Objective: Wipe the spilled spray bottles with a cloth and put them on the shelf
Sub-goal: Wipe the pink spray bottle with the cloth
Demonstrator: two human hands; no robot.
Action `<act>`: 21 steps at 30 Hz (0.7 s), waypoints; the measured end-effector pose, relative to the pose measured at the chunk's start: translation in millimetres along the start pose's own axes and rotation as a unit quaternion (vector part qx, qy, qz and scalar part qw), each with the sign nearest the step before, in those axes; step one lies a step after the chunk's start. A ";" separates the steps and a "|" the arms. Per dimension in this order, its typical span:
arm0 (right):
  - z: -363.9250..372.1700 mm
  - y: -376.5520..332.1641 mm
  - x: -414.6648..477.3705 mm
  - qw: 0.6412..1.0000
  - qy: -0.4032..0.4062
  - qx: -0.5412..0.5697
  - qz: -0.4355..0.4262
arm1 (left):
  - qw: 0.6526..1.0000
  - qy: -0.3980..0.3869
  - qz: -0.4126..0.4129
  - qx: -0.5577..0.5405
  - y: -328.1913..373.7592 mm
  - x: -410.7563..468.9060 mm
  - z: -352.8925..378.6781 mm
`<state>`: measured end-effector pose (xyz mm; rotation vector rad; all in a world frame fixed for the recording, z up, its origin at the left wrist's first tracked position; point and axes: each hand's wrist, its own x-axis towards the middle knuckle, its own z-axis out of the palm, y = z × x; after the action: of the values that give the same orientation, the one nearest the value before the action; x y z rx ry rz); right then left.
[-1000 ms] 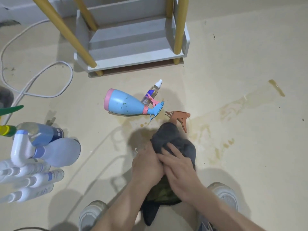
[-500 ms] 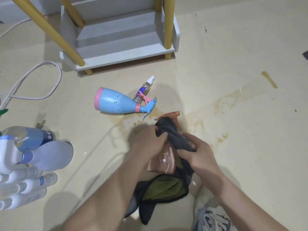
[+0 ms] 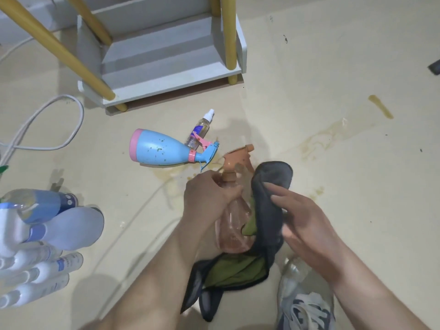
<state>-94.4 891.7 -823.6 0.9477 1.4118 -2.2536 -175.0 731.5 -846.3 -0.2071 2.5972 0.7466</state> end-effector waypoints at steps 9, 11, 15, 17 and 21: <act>36.7 -25.8 -1.8 0.993 -0.068 0.083 -0.052 | 0.966 0.031 -0.015 -0.257 -6.3 -15.7 -38.0; 42.0 -24.2 7.4 0.996 -0.049 0.006 -0.078 | 0.945 0.036 -0.049 -0.320 -6.0 -18.6 -39.0; 58.6 -21.8 16.5 0.990 -0.018 -0.078 -0.116 | 0.963 0.022 -0.001 -0.270 -0.6 -27.3 -42.0; 66.4 -23.3 18.2 0.987 0.000 -0.088 -0.132 | 0.966 0.008 0.021 -0.257 4.1 -31.5 -45.1; 71.2 -28.4 18.6 0.984 0.035 -0.083 -0.155 | 0.955 0.011 0.037 -0.296 13.2 -30.5 -53.8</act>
<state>-150.5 843.4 -796.2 0.8082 1.8583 -2.2848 -170.3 714.6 -785.6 -0.2932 2.3384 1.5436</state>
